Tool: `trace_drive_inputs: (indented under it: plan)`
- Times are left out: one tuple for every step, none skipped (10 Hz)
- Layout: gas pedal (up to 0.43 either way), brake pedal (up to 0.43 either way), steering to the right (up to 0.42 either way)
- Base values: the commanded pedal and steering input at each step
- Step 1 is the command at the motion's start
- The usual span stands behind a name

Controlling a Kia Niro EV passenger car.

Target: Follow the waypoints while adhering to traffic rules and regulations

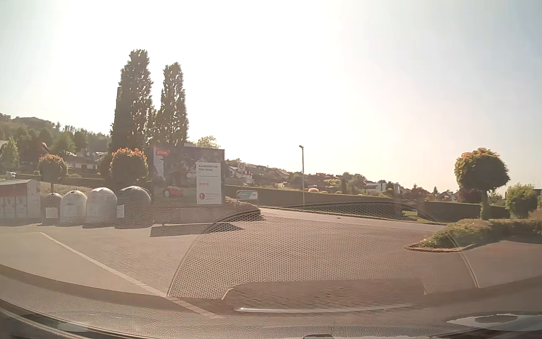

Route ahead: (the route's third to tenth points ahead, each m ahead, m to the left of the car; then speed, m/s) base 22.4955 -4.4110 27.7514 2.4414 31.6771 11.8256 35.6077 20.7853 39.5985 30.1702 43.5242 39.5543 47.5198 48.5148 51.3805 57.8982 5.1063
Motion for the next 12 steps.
trace_drive_inputs:
  plan:
    - [0.079,0.0,-0.183]
    - [0.079,0.0,-0.147]
    - [0.079,0.0,-0.105]
    - [0.079,0.0,-0.061]
    - [0.079,0.0,-0.011]
    - [0.079,0.0,0.023]
    - [0.059,0.0,0.063]
    - [0.059,0.0,0.105]
    - [0.067,0.0,0.139]
    - [0.067,0.0,0.176]
    - [0.067,0.0,0.198]
    - [0.067,0.0,0.217]
